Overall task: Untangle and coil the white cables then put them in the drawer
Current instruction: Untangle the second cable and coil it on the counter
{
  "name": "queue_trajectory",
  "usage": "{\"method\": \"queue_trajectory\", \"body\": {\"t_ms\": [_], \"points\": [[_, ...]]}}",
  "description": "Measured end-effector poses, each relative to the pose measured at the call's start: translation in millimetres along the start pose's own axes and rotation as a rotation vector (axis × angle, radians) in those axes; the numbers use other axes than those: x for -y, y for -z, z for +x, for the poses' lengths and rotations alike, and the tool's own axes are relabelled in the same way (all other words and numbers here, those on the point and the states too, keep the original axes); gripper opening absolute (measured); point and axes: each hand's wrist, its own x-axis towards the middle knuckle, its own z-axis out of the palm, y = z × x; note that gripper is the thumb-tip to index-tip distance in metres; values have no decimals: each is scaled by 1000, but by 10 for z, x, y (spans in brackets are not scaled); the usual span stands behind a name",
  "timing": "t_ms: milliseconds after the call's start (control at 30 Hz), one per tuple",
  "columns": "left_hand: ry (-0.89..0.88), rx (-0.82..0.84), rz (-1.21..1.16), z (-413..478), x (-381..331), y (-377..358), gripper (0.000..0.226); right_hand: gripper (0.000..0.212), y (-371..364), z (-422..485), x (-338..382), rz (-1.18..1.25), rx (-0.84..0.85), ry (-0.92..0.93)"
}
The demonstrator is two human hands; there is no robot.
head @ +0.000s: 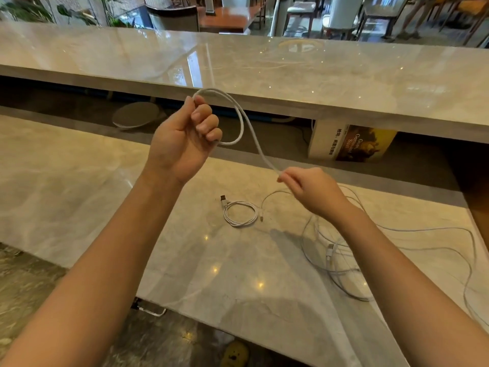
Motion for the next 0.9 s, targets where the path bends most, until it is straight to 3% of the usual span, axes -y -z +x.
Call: {"method": "queue_trajectory", "body": {"t_ms": [67, 133, 233, 333, 467, 633, 767, 900], "points": [[-152, -60, 295, 7, 98, -38, 24, 32, 39, -20, 239, -264, 11, 165], [-233, -55, 626, 3, 193, -36, 17, 32, 103, -39, 452, -377, -24, 319], [-181, 26, 1084, -53, 307, -37, 9, 27, 255, -55, 674, -376, -164, 521], [-32, 55, 1244, -119, 383, -59, 11, 20, 452, -9, 726, -288, -319, 604], [204, 81, 1068, -141, 312, -67, 24, 47, 664, 56, 691, -245, -238, 487], [463, 280, 721, -176, 212, 19, 36, 29, 687, 157, 342, -233, -100, 330], [579, 333, 459, -169, 256, 31, 31, 35, 521, 161, 237, -59, 52, 221], [597, 214, 335, -141, 287, 53, 28, 43, 429, 98, 140, -490, 25, 180]]}}
